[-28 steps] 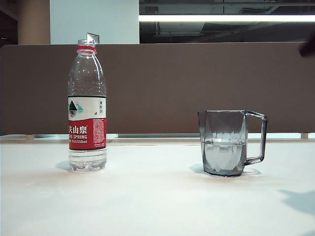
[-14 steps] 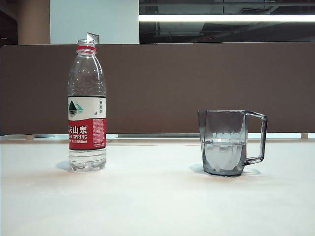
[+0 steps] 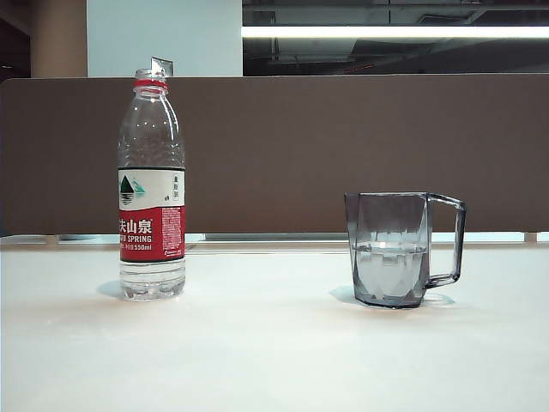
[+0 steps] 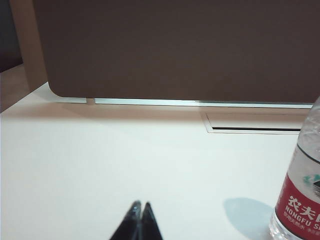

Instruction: Pick up the mineral water bottle with the left hand on the table and pour water into the mug until it's half full.

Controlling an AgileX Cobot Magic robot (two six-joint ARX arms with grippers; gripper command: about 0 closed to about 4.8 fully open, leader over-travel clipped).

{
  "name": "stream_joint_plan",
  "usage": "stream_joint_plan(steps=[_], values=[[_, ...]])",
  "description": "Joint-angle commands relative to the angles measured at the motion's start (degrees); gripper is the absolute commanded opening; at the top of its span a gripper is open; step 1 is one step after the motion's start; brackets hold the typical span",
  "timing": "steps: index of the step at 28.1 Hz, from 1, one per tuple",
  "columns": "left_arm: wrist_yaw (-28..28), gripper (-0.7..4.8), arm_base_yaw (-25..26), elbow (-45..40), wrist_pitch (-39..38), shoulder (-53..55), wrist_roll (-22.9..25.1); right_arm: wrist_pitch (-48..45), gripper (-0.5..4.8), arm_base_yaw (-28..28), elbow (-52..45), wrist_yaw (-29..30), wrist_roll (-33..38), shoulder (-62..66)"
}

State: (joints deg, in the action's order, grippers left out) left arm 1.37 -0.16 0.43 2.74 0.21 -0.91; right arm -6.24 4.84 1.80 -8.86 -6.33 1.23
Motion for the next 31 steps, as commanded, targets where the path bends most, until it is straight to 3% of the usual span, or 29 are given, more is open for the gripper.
stream_joint_plan(steps=[1, 15, 24, 31], values=[[-0.04, -0.06, 0.09, 0.17, 0.70, 0.02, 0.07, -4.96, -0.04, -0.02, -0.92, -0.04, -0.15, -1.20], [-0.04, -0.06, 0.09, 0.17, 0.70, 0.02, 0.07, -2.58, -0.04, -2.78, -1.81, 0.04, -0.13, -1.20], [-0.04, -0.06, 0.09, 0.17, 0.70, 0.02, 0.07, 2.71, -0.04, -2.82, -1.81, 6.93, 1.01, -1.20], [-0.04, -0.06, 0.09, 0.17, 0.70, 0.02, 0.07, 2.75, -0.04, -2.84, -1.79, 1.16, 2.29, -1.20]])
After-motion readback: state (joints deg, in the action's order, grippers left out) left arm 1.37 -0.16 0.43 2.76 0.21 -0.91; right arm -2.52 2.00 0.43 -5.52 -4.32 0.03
